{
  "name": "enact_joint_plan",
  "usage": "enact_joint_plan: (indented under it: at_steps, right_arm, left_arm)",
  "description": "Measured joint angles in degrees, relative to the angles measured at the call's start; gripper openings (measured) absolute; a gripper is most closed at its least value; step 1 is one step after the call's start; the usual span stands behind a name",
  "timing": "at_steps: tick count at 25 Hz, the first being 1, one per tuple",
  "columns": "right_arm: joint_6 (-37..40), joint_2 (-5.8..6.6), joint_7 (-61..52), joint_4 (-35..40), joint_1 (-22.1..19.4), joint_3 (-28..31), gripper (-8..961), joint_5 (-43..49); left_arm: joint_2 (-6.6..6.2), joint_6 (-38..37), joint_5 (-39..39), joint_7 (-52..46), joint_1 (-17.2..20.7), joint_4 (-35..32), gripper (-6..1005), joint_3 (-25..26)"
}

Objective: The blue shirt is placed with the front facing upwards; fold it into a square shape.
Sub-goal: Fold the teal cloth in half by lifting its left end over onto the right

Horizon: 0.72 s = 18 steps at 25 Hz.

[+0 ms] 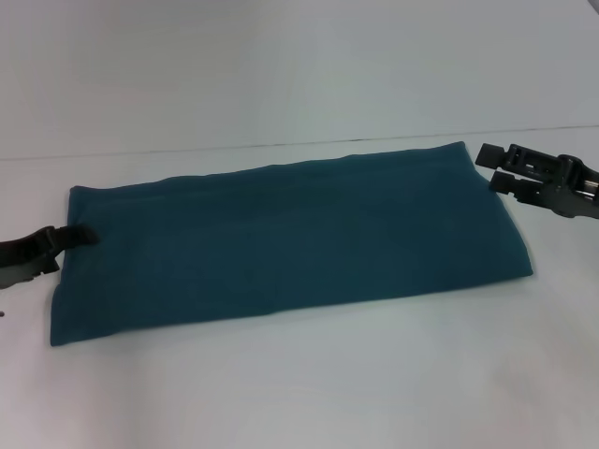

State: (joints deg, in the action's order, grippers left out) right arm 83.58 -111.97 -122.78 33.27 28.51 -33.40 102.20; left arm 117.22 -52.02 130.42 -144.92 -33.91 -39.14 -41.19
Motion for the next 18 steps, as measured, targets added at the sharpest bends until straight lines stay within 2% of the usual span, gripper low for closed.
enact_joint_plan:
  at_steps: [7, 18]
  right_arm:
    - [0.0, 0.0, 0.0, 0.0, -0.3, 0.0, 893, 0.0]
    - [0.0, 0.0, 0.0, -0.1, -0.5, 0.0, 893, -0.1]
  left_arm:
    - [0.17, 3.6, 0.2, 0.0, -0.7, 2.1, 847, -0.7]
    - [0.25, 4.1, 1.5, -0.3, -0.7, 2.2, 846, -0.8]
